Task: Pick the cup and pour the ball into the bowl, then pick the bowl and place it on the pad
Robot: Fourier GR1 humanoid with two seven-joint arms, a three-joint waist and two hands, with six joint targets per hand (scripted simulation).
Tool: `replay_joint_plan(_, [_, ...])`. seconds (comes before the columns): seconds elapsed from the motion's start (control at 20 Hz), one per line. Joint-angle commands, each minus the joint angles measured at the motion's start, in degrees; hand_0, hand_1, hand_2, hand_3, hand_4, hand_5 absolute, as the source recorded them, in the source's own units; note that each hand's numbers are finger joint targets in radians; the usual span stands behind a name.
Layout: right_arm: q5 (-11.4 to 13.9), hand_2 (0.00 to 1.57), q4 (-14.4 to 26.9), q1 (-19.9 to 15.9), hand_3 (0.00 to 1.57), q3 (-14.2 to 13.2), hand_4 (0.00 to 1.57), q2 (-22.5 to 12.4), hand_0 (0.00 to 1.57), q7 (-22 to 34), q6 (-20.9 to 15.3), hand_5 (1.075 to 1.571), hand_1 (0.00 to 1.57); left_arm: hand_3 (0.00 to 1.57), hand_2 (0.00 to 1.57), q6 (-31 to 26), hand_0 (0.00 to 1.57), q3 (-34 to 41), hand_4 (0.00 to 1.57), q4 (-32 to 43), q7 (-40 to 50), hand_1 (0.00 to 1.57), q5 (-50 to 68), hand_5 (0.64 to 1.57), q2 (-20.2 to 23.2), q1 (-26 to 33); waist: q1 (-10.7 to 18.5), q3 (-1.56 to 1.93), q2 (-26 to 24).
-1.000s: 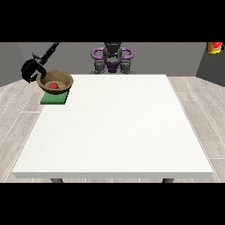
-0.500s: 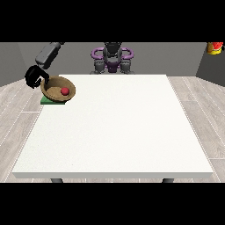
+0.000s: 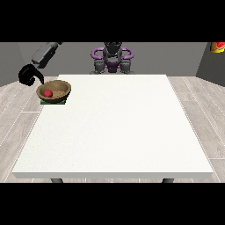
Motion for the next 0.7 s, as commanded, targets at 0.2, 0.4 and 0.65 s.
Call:
replay_joint_plan(0.2, [-1.84,1.38,-0.24,-2.7,0.68,-1.15,0.0,6.23,1.44,-4.95,-4.28,1.535,1.44,0.0,0.0,-0.96,0.0,0.45,1.19,2.09,-2.63,0.0,0.3,1.565,1.96,-0.54,0.64,0.01,2.91])
replay_joint_plan(0.4, [0.28,1.32,1.29,-3.44,1.0,-0.74,0.19,-0.9,1.15,-4.11,-3.45,1.532,1.15,0.0,0.0,0.0,0.0,-0.11,1.19,0.26,-2.0,0.0,0.56,1.567,1.02,0.63,1.5,0.01,3.14])
replay_joint_plan(0.65, [3.57,0.0,1.41,-3.84,0.0,4.31,0.0,1.56,0.0,-1.93,-0.39,1.435,0.0,0.0,0.0,-0.68,0.0,-1.14,1.21,0.51,-1.76,0.0,0.7,1.568,0.9,0.32,2.35,0.0,2.24])
